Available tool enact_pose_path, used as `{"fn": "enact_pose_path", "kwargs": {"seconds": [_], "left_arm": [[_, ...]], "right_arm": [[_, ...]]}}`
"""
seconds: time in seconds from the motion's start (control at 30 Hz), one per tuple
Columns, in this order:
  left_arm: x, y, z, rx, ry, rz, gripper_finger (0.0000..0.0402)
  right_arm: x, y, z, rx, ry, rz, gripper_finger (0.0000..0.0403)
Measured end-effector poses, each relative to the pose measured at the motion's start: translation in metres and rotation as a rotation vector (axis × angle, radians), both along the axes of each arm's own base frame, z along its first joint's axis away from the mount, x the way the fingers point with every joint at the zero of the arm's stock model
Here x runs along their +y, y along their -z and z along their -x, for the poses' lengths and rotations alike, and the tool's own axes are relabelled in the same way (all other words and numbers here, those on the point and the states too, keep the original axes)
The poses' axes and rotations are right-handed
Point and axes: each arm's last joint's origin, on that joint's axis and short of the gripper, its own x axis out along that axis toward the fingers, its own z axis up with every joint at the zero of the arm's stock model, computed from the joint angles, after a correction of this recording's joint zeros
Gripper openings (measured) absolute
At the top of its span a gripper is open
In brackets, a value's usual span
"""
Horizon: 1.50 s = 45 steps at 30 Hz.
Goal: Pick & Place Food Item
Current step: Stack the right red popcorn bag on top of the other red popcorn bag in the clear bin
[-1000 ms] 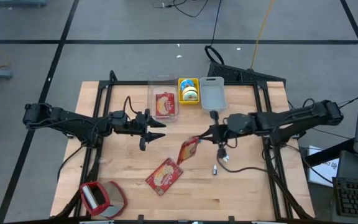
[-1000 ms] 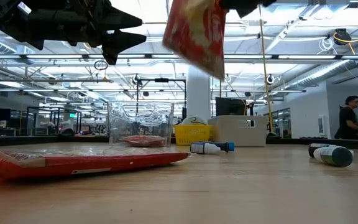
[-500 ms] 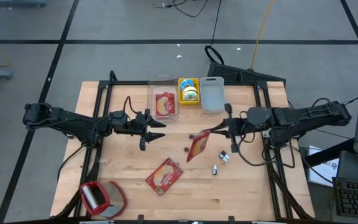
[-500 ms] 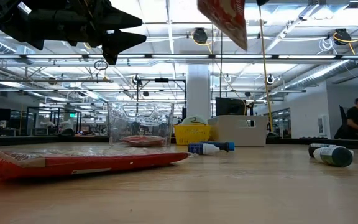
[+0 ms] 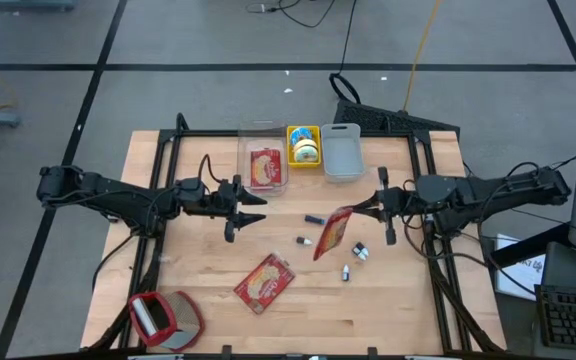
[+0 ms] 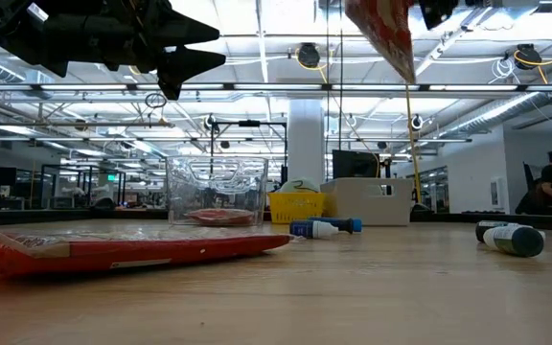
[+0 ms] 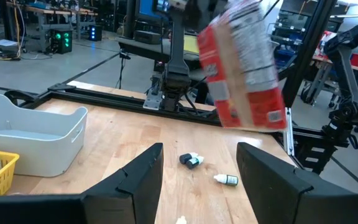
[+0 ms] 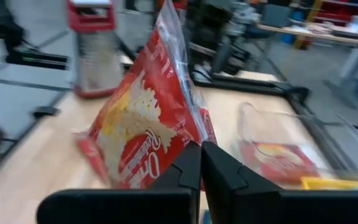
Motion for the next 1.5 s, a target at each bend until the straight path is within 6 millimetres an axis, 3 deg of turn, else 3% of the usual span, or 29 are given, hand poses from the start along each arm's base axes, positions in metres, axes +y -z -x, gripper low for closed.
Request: {"fn": "enact_pose_path", "kwargs": {"seconds": [0.33, 0.67, 1.0, 1.5], "left_arm": [[0.000, 0.000, 0.000, 0.000, 0.000, 0.000, 0.0207], [0.000, 0.000, 0.000, -0.001, -0.001, 0.000, 0.0207], [0.000, 0.000, 0.000, -0.001, -0.001, 0.000, 0.0207], [0.004, -0.006, 0.000, -0.061, -0.122, 0.002, 0.0207]], "right_arm": [[-0.006, 0.038, -0.005, -0.074, 0.221, 0.099, 0.0000], [-0.012, 0.051, -0.018, -0.151, 0.450, 0.269, 0.0000], [-0.016, 0.059, -0.033, -0.138, 0.478, 0.319, 0.0000], [-0.019, 0.064, -0.037, -0.111, 0.485, 0.339, 0.0000]]}}
